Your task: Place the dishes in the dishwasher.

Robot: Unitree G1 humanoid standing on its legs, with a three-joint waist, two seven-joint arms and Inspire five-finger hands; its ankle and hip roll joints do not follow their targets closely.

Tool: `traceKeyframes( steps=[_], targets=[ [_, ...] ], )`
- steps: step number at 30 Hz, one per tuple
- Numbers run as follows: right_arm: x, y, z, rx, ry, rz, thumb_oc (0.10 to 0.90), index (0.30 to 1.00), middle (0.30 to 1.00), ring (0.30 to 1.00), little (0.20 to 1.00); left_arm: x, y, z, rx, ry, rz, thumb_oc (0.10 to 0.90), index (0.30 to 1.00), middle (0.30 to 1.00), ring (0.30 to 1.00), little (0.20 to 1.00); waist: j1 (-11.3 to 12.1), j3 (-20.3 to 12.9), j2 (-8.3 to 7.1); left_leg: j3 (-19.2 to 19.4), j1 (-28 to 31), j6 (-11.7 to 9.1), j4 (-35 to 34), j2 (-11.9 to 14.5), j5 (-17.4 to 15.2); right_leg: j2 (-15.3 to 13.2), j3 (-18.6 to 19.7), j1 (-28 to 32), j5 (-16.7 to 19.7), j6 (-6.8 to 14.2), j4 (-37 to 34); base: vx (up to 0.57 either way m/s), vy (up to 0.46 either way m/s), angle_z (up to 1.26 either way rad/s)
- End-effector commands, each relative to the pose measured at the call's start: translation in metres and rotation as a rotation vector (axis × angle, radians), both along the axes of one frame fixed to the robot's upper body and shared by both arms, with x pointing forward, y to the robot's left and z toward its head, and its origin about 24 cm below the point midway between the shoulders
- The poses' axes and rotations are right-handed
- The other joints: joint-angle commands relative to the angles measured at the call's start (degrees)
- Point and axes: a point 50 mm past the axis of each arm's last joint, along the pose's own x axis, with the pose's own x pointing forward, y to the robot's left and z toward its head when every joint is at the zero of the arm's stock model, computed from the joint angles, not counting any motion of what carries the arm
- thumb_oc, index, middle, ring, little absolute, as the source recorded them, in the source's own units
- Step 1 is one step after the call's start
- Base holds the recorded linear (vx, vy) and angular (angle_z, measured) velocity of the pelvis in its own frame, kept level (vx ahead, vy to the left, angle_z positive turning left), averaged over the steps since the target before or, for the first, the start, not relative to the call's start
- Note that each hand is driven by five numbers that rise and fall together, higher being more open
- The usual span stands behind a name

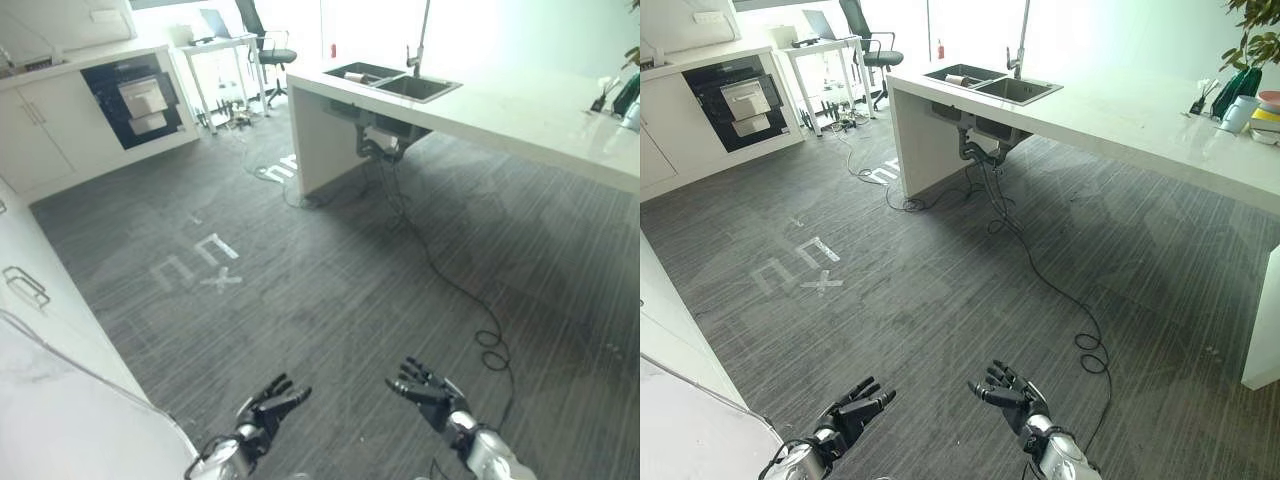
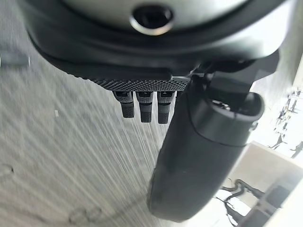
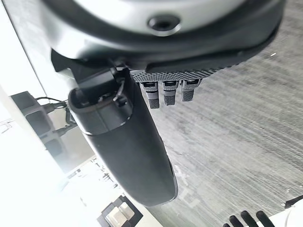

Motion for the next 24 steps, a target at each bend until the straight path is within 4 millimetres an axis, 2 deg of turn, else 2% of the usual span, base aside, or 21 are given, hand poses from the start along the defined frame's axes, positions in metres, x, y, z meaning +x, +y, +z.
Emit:
traceKeyframes(
  steps=[1,2,5,9,15,18,20,24],
  targets=[
    [0.027,-0.003,0.024,-0.011,-0.150,-0.008,0.800,0.900,0.900,0.900,0.900,0.027,0.001,0.021,-0.022,-0.133,-0.093,0.800,0.900,0.900,0.900,0.900,0.1,-0.4,-0.14,0.2,2.7,-5.0,-0.7,4.7,-3.5,-3.3,2.2,2.4,-2.1,6.4,-2.7,0.00,0.000,0.00],
    [0.027,-0.002,0.022,-0.016,-0.126,-0.004,0.800,0.900,0.900,0.900,0.900,0.022,0.003,0.017,0.033,-0.089,-0.124,0.800,0.900,0.900,0.900,0.900,0.0,-0.4,-0.08,0.3,2.7,-5.2,-0.7,4.7,-3.4,-3.2,2.2,2.4,-2.1,6.5,-2.7,0.00,0.000,0.00],
    [0.023,0.000,0.014,-0.031,-0.053,-0.014,0.800,0.900,0.900,0.900,0.900,0.013,0.002,0.006,0.054,0.012,-0.122,0.800,0.900,0.900,0.900,0.900,0.0,-0.4,0.03,0.0,2.6,-5.2,-0.7,4.7,-3.5,-3.1,2.2,2.5,-2.4,6.4,-2.7,0.00,0.000,0.00],
    [0.008,-0.012,-0.005,-0.109,0.081,-0.023,0.800,0.900,0.900,0.900,0.900,-0.002,0.012,-0.005,0.159,0.094,-0.170,0.800,0.900,0.900,0.900,0.900,0.2,-0.4,0.21,0.2,2.4,-5.4,-0.7,4.9,-3.3,-3.2,1.8,2.6,-2.6,6.3,-2.7,0.00,0.000,0.00],
    [-0.002,-0.022,-0.015,-0.167,0.104,-0.030,0.800,0.900,0.900,0.900,0.900,-0.018,0.020,-0.016,0.209,0.160,-0.107,0.800,0.900,0.900,0.900,0.900,0.4,-0.3,0.13,0.5,2.2,-5.7,-0.7,5.3,-3.1,-3.2,1.7,2.4,-2.6,6.4,-2.7,0.02,-0.009,0.00],
    [-0.005,-0.024,-0.017,-0.183,0.114,-0.022,0.800,0.900,0.900,0.900,0.900,-0.021,0.025,-0.017,0.249,0.160,-0.091,0.800,0.900,0.900,0.900,0.900,0.4,-0.2,0.04,0.5,2.2,-5.7,-0.7,5.3,-3.1,-3.3,1.6,2.5,-2.7,6.4,-2.7,0.05,0.005,0.00],
    [-0.008,-0.027,-0.018,-0.190,0.120,-0.012,0.800,0.900,0.900,0.900,0.900,-0.023,0.028,-0.017,0.332,0.155,-0.190,0.800,0.900,0.900,0.900,0.900,0.4,-0.1,0.06,0.6,2.1,-5.8,-0.7,5.3,-3.0,-3.3,1.7,2.4,-2.6,6.5,-2.7,0.06,0.034,0.00],
    [-0.009,-0.030,-0.017,-0.200,0.118,-0.012,0.800,0.900,0.900,0.900,0.900,-0.018,0.028,-0.013,0.364,0.124,-0.207,0.800,0.900,0.900,0.900,0.900,0.4,0.0,0.23,0.6,2.2,-5.6,-0.7,5.1,-3.0,-3.3,1.6,2.5,-2.6,6.6,-2.7,0.04,0.056,0.00]
  ],
)
